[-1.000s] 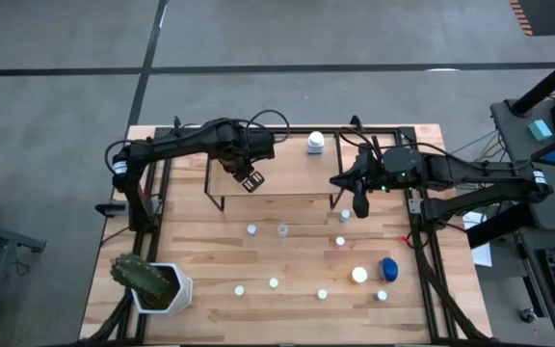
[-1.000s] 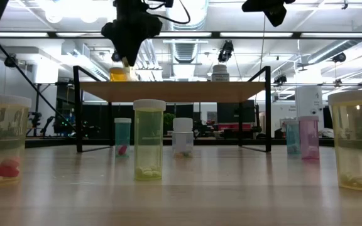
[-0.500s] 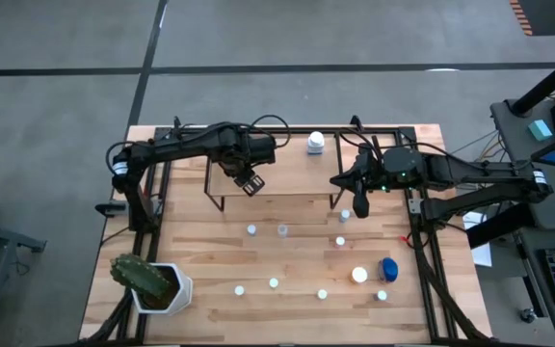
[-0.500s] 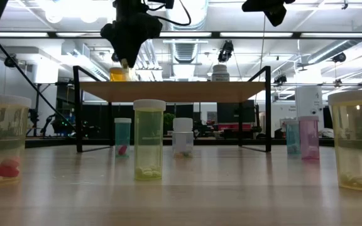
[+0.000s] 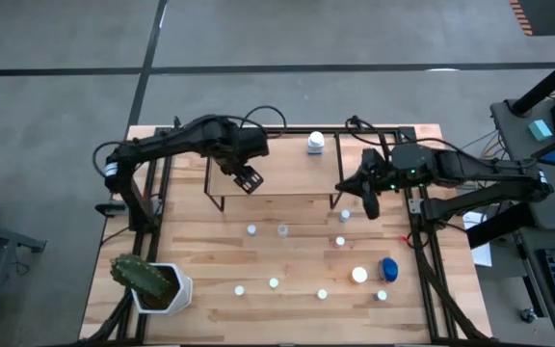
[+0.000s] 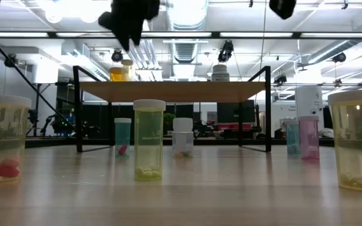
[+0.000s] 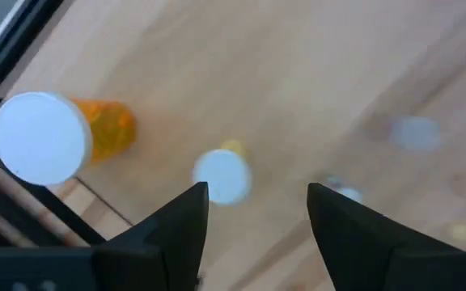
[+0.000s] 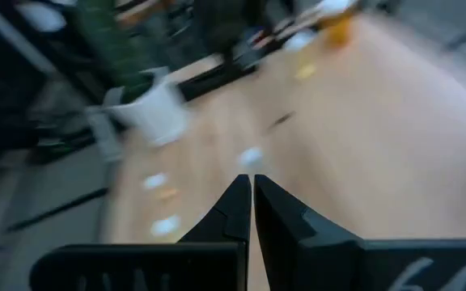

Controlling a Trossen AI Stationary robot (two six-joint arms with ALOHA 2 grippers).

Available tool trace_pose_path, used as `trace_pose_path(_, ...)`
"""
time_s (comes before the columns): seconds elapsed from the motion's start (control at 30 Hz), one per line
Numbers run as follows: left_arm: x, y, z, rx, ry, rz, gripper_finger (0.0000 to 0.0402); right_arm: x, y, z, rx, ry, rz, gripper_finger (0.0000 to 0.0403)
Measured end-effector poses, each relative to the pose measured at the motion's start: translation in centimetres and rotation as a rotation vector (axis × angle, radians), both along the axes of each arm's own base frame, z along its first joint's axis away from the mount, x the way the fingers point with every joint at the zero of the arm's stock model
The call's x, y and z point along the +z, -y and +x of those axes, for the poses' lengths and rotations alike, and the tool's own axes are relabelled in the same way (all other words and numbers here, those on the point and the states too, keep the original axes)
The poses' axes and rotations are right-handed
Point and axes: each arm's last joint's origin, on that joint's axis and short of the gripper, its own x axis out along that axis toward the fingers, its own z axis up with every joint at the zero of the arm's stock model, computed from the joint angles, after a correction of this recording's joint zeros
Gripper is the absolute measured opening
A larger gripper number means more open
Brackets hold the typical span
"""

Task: Pick and place medicine bottles onto shelf by color
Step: Put the pink pill bottle on the shelf

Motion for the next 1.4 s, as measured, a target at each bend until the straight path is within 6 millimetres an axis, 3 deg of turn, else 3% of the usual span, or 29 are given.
trace_pose_path(0.2, 5.2, 4.2, -1.6, -0.186, 0.388, 0.111, 0.0187, -0.2, -3.0, 0.7, 0.052, -0.11, 0.379, 0.0009)
trace_pose_path(0.33, 7.8, 8.0, -2.8, -0.372, 0.638, 0.167, 0.0183, -2.3, -5.5, 1.8, -0.133, -0.243, 0.609, 0.0009)
trace_pose_path(0.47, 9.5, 11.2, -5.1, -0.438, 0.778, 0.202, 0.0182, -4.9, -8.3, 3.0, -0.26, -0.389, 0.679, 0.0009)
trace_pose_path(0.63, 10.2, 13.8, -7.4, -0.49, 0.873, 0.223, 0.0182, -8.8, -9.4, 3.1, -0.502, -0.658, 0.638, 0.0009)
trace_pose_path(0.77, 10.1, 14.6, -8.2, -0.499, 0.891, 0.253, 0.0182, -11.2, -9.4, 2.9, -0.687, -0.837, 0.572, 0.0009)
trace_pose_path(0.93, 10.4, 14.6, -8.5, -0.51, 0.911, 0.259, 0.0182, -13.3, -9.6, 4.0, -0.821, -0.901, 0.568, 0.0036)
trace_pose_path(1.27, 10.9, 14.2, -9.3, -0.514, 0.928, 0.286, 0.0182, -16.0, -9.8, 5.9, -0.893, -0.898, 0.538, 0.0192)
trace_pose_path(1.4, 11.0, 14.1, -9.6, -0.503, 0.934, 0.294, 0.0182, -17.1, -10.0, 6.7, -0.906, -0.881, 0.514, 0.0237)
